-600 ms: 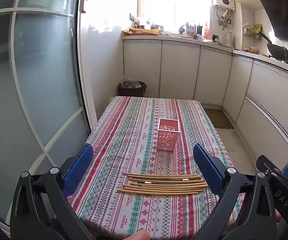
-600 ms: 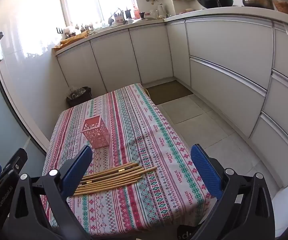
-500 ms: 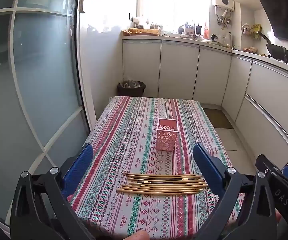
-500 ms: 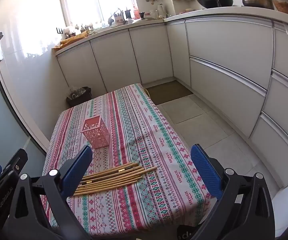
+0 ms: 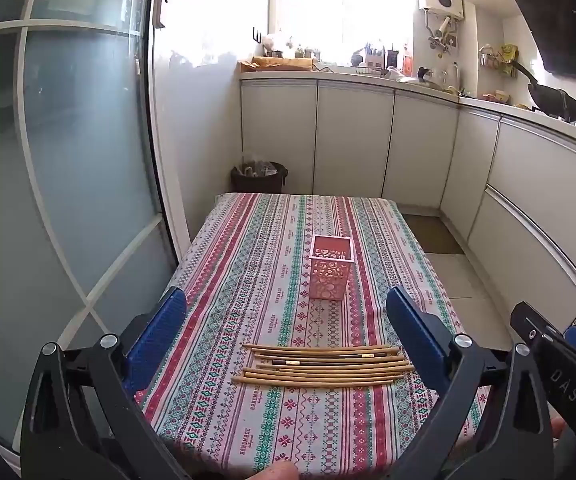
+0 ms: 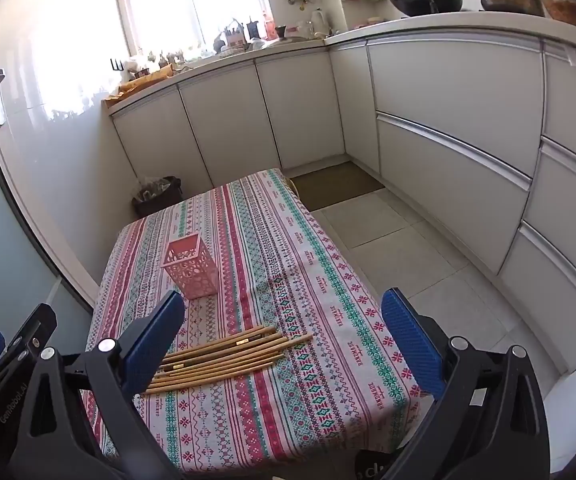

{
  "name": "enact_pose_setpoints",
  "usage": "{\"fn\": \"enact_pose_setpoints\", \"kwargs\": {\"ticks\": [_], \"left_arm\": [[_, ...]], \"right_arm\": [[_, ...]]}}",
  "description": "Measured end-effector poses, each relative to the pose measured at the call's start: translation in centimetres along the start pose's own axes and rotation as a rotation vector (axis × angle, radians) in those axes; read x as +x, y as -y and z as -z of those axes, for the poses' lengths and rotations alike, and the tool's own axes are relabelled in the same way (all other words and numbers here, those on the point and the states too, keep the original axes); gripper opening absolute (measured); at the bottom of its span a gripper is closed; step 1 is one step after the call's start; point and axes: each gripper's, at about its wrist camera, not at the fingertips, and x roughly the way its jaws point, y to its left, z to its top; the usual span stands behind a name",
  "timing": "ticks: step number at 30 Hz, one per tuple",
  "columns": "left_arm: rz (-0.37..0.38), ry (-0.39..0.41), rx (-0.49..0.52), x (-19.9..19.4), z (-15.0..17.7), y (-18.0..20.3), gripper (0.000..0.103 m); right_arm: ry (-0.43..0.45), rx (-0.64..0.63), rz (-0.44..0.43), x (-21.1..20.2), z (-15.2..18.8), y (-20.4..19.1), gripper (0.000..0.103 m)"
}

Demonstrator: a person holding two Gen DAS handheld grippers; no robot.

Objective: Organize utensils

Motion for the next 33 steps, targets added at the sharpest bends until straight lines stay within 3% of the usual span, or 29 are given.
{"fn": "enact_pose_setpoints", "kwargs": {"ticks": [33], "left_arm": [[-0.007, -0.015, 0.005, 0.32, 0.31, -0.07, 0.096]], "right_arm": [[-0.009, 0.006, -0.001, 0.19, 0.43, 0.02, 0.096]]}}
